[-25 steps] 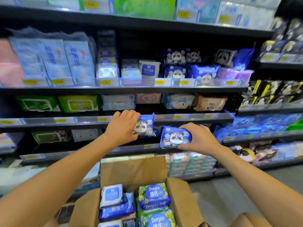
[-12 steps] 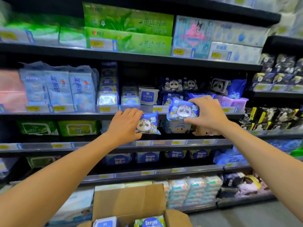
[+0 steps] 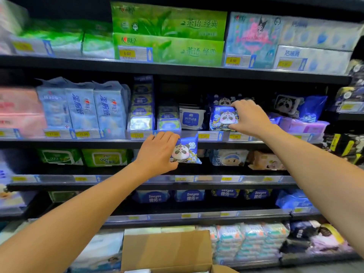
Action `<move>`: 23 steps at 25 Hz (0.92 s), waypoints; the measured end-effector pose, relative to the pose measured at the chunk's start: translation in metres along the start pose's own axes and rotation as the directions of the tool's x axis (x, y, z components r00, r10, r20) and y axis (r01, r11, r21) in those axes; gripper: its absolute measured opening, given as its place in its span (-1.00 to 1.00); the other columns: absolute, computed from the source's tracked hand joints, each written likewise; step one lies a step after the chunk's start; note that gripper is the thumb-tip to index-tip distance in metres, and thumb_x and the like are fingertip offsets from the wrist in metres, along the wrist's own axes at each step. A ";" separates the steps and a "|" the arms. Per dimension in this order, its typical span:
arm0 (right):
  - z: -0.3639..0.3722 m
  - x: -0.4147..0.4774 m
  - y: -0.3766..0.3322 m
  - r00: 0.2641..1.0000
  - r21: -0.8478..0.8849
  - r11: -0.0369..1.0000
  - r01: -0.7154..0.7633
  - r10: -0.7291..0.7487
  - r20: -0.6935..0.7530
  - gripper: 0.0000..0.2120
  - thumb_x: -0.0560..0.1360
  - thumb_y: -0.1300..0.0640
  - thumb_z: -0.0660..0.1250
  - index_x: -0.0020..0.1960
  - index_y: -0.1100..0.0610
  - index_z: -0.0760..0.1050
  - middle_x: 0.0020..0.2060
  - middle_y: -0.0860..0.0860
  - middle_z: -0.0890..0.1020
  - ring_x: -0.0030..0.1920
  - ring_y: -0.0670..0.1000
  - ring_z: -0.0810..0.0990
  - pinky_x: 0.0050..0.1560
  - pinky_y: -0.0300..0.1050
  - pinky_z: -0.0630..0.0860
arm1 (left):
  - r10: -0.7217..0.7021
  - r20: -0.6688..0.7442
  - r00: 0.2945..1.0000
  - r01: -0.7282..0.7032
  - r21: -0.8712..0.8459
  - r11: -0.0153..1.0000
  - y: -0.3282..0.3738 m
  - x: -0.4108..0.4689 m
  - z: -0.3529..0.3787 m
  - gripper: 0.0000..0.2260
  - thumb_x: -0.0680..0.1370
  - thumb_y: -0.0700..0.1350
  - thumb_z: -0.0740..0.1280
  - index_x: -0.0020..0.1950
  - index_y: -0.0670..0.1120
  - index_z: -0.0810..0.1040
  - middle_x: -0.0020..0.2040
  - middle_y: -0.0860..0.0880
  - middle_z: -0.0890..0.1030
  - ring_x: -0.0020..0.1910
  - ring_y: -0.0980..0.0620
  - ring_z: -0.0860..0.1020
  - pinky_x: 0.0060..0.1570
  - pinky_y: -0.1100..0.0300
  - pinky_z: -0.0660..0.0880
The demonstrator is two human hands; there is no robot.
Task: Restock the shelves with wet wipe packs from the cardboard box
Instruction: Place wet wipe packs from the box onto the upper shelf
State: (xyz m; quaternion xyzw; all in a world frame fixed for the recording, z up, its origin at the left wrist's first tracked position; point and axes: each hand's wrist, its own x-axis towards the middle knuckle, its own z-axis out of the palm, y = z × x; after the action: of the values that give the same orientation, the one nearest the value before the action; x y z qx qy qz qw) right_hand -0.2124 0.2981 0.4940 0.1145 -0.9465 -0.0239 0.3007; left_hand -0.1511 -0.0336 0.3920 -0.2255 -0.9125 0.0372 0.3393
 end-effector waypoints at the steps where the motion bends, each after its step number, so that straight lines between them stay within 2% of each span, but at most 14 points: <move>1: 0.007 0.005 0.000 1.000 0.010 1.000 -0.004 0.004 0.015 -0.41 0.36 -0.06 0.55 0.26 0.16 0.44 0.09 0.12 0.55 0.12 0.21 0.49 0.03 0.10 0.49 | 0.000 -0.003 1.000 0.000 0.001 1.000 -0.002 0.000 0.001 -0.35 0.41 0.23 0.47 0.39 -0.04 0.43 0.26 0.03 0.55 0.21 -0.06 0.53 0.06 0.05 0.46; 4: 0.022 0.015 0.001 0.997 0.001 1.000 -0.013 0.013 0.082 -0.46 0.38 -0.03 0.53 0.23 0.18 0.44 0.06 0.15 0.48 0.10 0.24 0.50 -0.02 0.09 0.49 | -0.008 -0.007 1.000 0.008 0.007 1.000 -0.006 0.000 0.005 -0.36 0.40 0.24 0.46 0.37 -0.03 0.43 0.24 0.04 0.55 0.19 -0.05 0.53 0.04 0.06 0.46; 7: 0.027 0.019 0.001 0.996 -0.201 0.979 -0.019 0.035 0.080 -0.34 0.40 -0.22 0.51 0.40 0.03 0.47 0.18 0.14 0.51 0.24 0.24 0.46 0.17 0.13 0.43 | -0.010 -0.008 1.000 0.011 0.014 1.000 -0.010 -0.001 0.009 -0.37 0.40 0.24 0.46 0.36 -0.02 0.43 0.23 0.04 0.55 0.18 -0.05 0.52 0.03 0.06 0.46; 9: 0.026 0.022 0.000 0.992 -0.283 0.958 -0.039 0.070 0.101 -0.36 0.42 -0.25 0.48 0.44 -0.07 0.48 0.23 0.13 0.50 0.29 0.23 0.42 0.22 0.12 0.37 | -0.013 -0.004 1.000 0.013 0.014 1.000 -0.012 0.000 0.011 -0.37 0.39 0.23 0.46 0.36 -0.03 0.43 0.23 0.04 0.55 0.18 -0.05 0.53 0.03 0.05 0.47; 12: 0.023 0.027 -0.002 0.962 -0.133 0.986 -0.101 0.131 0.238 -0.42 0.50 -0.02 0.45 0.49 -0.04 0.43 0.31 0.13 0.46 0.30 0.21 0.47 0.26 0.14 0.38 | -0.008 -0.006 1.000 0.008 0.013 1.000 -0.012 -0.001 0.015 -0.37 0.38 0.22 0.47 0.35 -0.04 0.45 0.23 0.02 0.56 0.17 -0.07 0.53 0.02 0.04 0.47; 14: 0.024 0.024 -0.004 0.955 -0.025 0.993 -0.119 0.121 0.270 -0.43 0.51 0.06 0.42 0.50 0.02 0.42 0.31 0.14 0.46 0.27 0.20 0.51 0.22 0.12 0.44 | -0.007 -0.007 1.000 0.007 0.012 1.000 -0.012 -0.001 0.017 -0.37 0.38 0.22 0.48 0.34 -0.05 0.45 0.23 0.01 0.56 0.17 -0.08 0.54 0.01 0.04 0.47; 16: 0.024 0.017 -0.008 0.973 0.092 0.989 -0.113 0.091 0.210 -0.56 0.54 0.04 0.39 0.40 0.06 0.49 0.22 0.13 0.50 0.17 0.17 0.54 0.09 0.04 0.48 | -0.010 -0.006 1.000 0.010 0.013 1.000 -0.011 -0.001 0.019 -0.37 0.39 0.23 0.47 0.35 -0.04 0.44 0.23 0.02 0.56 0.17 -0.07 0.53 0.02 0.05 0.47; 18: 0.023 0.006 -0.016 0.985 0.179 0.980 -0.086 0.057 0.161 -0.67 0.58 -0.09 0.31 0.26 0.05 0.55 0.11 0.09 0.55 0.09 0.14 0.56 0.02 0.01 0.49 | -0.013 -0.010 1.000 0.013 0.010 1.000 -0.009 -0.001 0.020 -0.37 0.40 0.23 0.47 0.35 -0.03 0.43 0.23 0.03 0.55 0.17 -0.06 0.53 0.02 0.06 0.47; 21: 0.028 -0.013 -0.030 0.968 0.160 0.985 -0.057 0.015 0.250 -0.59 0.64 -0.27 0.08 0.14 -0.05 0.57 0.00 -0.03 0.62 0.04 0.09 0.58 0.14 0.14 0.51 | -0.014 -0.014 1.000 0.014 0.000 1.000 -0.007 0.000 0.022 -0.37 0.39 0.22 0.47 0.35 -0.03 0.43 0.23 0.03 0.55 0.16 -0.06 0.53 0.02 0.06 0.47; 23: 0.034 -0.021 -0.035 0.949 0.100 0.994 -0.045 0.011 0.315 -0.56 0.65 -0.34 -0.06 -0.15 -0.17 0.46 -0.12 -0.10 0.55 -0.02 0.08 0.53 0.21 0.25 0.44 | -0.016 -0.010 1.000 0.016 0.003 1.000 -0.005 0.000 0.024 -0.37 0.39 0.22 0.46 0.36 -0.03 0.42 0.23 0.03 0.55 0.16 -0.06 0.53 0.03 0.05 0.48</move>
State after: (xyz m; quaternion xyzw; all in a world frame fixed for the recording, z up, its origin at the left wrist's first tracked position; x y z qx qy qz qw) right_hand -0.2087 0.2681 0.4503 0.1114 -0.9837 0.0126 0.1404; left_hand -0.1680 -0.0367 0.3748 -0.2176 -0.9126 0.0349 0.3443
